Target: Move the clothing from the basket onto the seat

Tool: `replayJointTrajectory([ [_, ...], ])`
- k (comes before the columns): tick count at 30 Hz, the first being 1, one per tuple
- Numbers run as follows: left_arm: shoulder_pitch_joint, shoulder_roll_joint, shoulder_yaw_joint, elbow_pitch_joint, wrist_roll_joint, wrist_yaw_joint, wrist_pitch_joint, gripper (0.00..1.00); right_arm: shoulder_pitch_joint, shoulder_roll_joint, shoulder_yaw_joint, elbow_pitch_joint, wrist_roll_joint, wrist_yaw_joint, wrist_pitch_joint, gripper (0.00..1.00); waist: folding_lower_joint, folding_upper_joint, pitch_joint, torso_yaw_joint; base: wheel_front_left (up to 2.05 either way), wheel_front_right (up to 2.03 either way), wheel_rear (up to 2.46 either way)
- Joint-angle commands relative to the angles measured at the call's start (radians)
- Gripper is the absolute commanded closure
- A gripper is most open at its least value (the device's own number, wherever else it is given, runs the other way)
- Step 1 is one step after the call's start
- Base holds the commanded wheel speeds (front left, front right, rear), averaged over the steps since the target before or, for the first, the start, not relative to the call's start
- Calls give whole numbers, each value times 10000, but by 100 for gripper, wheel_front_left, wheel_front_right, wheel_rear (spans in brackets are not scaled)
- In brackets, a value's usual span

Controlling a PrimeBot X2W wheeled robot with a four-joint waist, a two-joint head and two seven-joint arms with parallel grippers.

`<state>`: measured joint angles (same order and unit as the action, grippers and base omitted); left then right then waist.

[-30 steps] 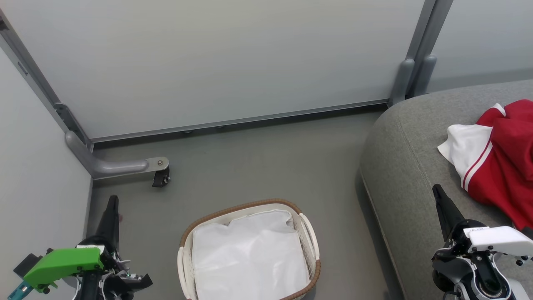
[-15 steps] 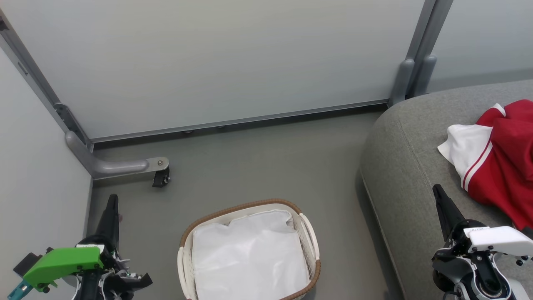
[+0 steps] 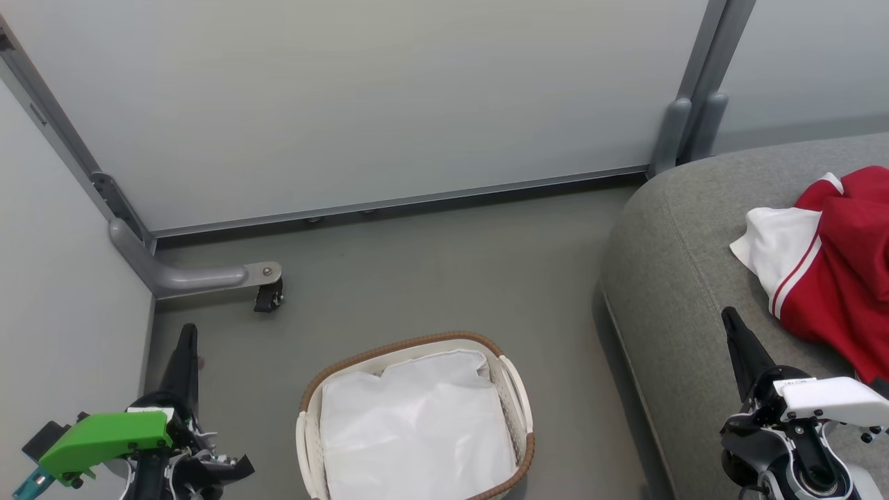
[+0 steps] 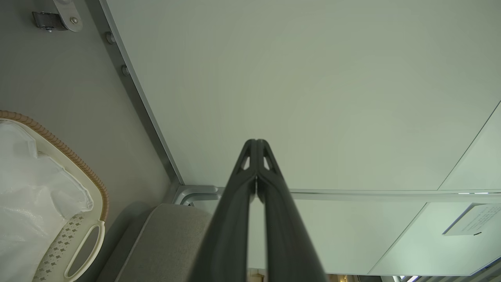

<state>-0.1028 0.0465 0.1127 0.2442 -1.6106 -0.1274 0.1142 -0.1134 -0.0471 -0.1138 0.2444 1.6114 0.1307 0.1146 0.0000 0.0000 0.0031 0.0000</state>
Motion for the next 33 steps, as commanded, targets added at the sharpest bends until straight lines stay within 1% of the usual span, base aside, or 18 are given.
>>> replayJointTrajectory([
  [1, -111, 70, 30, -12, -42, -63, 37, 100, 110, -59, -23, -22, 31, 0, 25, 100, 0, 0, 0, 0, 0, 0, 0],
  [33, -110, 70, 28, -14, -44, -63, 36, 100, 110, -59, -21, -22, 32, 0, 24, 100, 0, 0, 0, 0, 0, 0, 0],
])
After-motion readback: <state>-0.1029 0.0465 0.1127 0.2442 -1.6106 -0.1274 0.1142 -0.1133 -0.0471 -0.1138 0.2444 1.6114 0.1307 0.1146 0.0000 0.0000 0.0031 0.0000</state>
